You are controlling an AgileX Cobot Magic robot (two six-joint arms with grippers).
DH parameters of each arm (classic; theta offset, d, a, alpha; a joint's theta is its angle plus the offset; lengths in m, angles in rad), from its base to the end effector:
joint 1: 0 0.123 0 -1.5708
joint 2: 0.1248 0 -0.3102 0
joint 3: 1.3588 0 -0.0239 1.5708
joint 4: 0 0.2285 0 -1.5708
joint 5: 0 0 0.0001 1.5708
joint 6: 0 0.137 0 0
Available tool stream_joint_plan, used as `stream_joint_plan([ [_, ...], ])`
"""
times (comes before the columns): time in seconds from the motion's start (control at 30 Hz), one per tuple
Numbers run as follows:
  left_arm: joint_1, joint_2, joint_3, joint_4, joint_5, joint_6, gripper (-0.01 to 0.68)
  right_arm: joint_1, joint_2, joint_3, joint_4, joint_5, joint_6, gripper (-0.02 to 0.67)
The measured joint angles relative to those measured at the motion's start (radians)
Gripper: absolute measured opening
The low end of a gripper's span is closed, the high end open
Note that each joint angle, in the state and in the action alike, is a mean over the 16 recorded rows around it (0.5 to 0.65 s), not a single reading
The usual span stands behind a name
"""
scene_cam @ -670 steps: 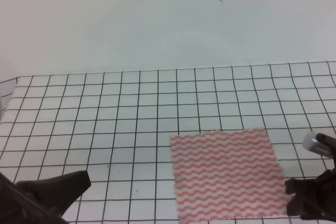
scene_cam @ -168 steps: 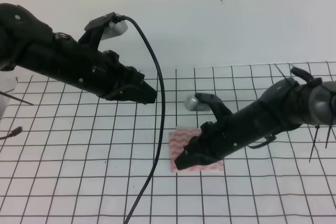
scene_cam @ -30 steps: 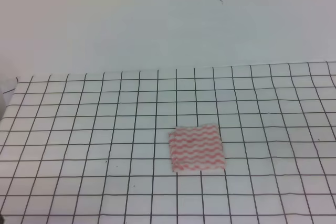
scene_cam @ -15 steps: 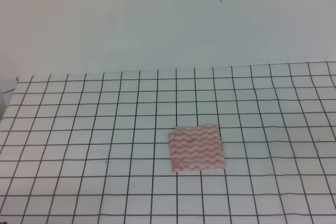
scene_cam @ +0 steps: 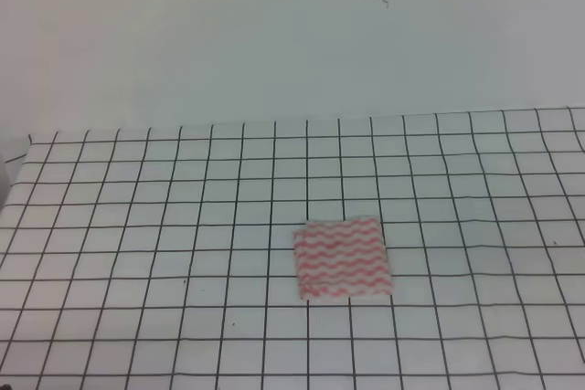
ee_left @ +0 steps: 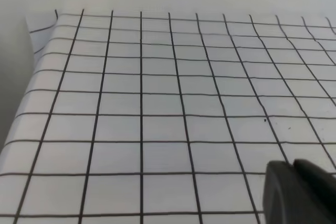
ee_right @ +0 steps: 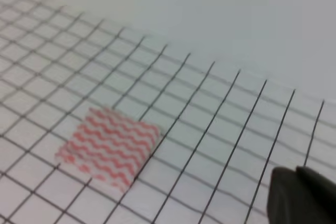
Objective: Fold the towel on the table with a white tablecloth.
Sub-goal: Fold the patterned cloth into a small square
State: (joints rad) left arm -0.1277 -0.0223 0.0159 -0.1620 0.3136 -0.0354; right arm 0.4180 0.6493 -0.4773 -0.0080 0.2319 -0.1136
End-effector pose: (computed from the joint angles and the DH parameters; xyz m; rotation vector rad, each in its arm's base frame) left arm 0.0490 -0.0132 0.1704 -0.0196 1.7947 -0.2721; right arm 0.1263 0.0558 0.3016 -0.5030 1.8244 0.2009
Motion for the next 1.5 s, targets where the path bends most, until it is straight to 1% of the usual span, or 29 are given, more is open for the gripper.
stream_joint_plan([
  [0.23,0.0,-0.005,-0.002,0.0,0.002,0.001,0.0,-0.002,-0.175,0.052,0.015,0.011,0.0,-0.001],
  [0.37,0.0,-0.004,0.0,0.001,0.001,0.001,0.0,-0.023,-0.289,0.109,0.029,0.013,0.0,-0.001],
  [0.57,0.0,-0.004,0.004,0.002,-0.001,0.0,0.0,-0.098,-0.449,0.239,0.047,0.003,-0.003,-0.001],
  [0.8,0.0,-0.003,0.0,0.001,0.001,0.0,0.0,-0.223,-0.592,0.395,0.057,-0.004,-0.01,-0.001],
  [1.0,0.0,-0.003,-0.008,-0.001,0.005,-0.001,0.0,-0.32,-0.655,0.471,0.062,0.03,-0.02,-0.001],
  [1.17,0.0,-0.003,-0.011,-0.002,0.009,-0.001,0.0,-0.382,-0.669,0.48,0.067,0.077,-0.027,-0.001],
  [1.33,0.0,-0.003,-0.009,-0.001,0.009,-0.001,0.0,-0.423,-0.669,0.48,0.067,0.102,-0.031,-0.001],
  [1.5,0.0,-0.003,-0.009,-0.001,0.009,0.0,0.0,-0.439,-0.669,0.48,0.067,0.102,-0.03,-0.001],
])
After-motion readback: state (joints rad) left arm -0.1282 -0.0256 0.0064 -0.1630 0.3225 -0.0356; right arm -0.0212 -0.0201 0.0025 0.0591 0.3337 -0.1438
